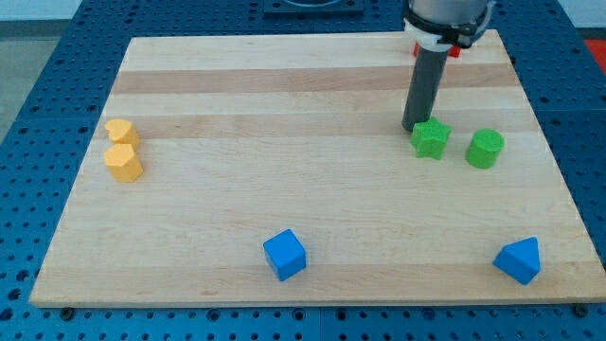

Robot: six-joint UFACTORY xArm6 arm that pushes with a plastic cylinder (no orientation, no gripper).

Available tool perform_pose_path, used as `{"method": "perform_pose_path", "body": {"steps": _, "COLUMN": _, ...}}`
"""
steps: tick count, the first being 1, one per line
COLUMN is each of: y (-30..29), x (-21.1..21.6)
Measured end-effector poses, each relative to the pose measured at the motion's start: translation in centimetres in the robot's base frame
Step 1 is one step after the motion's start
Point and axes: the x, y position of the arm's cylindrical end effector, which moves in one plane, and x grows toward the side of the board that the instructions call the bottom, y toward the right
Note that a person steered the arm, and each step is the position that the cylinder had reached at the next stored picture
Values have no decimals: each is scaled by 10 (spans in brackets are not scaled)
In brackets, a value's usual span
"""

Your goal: Push the yellow heart to the left of the yellow hexagon

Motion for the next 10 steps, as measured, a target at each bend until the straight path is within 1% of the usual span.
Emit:
{"method": "perform_pose_path", "body": {"steps": 1, "y": 7, "x": 12}}
{"method": "perform_pose_path", "body": {"steps": 2, "y": -13, "x": -5}}
{"method": "perform_pose_path", "body": {"steps": 3, "y": -81, "x": -55}}
{"method": "perform_pose_path", "body": {"steps": 4, "y": -161, "x": -93}}
{"method": "perform_pose_path", "body": {"steps": 5, "y": -234, "x": -116}}
{"method": "perform_pose_path", "body": {"steps": 6, "y": -304, "x": -96}}
{"method": "perform_pose_path", "body": {"steps": 7, "y": -345, "x": -71}}
{"method": "perform_pose_path", "body": {"steps": 8, "y": -373, "x": -57}}
{"method": "perform_pose_path", "body": {"steps": 9, "y": -388, "x": -37}}
{"method": "perform_pose_path", "body": {"steps": 10, "y": -391, "x": -11}}
